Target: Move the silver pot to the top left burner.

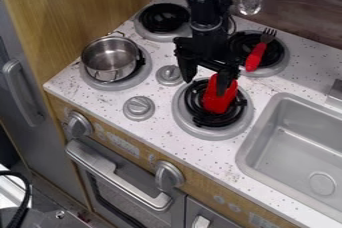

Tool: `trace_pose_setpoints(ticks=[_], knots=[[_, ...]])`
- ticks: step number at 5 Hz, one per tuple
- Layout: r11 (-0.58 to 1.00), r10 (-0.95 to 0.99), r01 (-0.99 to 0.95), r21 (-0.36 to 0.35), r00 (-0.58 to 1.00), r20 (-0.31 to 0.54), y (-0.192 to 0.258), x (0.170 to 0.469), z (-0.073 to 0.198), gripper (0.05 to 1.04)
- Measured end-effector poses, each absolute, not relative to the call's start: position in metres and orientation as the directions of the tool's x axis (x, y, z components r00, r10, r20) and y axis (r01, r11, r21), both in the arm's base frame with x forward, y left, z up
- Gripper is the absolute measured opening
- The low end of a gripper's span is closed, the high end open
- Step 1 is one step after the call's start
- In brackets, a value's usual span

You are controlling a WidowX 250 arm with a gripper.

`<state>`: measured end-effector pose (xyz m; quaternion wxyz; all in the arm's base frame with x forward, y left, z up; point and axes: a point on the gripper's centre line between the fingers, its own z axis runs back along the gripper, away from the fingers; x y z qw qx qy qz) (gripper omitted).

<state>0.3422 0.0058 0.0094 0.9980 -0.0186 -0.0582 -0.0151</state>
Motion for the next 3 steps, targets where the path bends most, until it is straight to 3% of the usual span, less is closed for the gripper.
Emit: trace_pose_setpoints(ticks=[1, 3], knots=[[0.999, -0.029, 0.032, -0.038, 0.997, 0.072, 0.005, 0.335, -0.003, 0.999], [0.984, 0.165, -0.17, 0.061, 0.984, 0.073, 0.08, 0.35, 0.012, 0.999]])
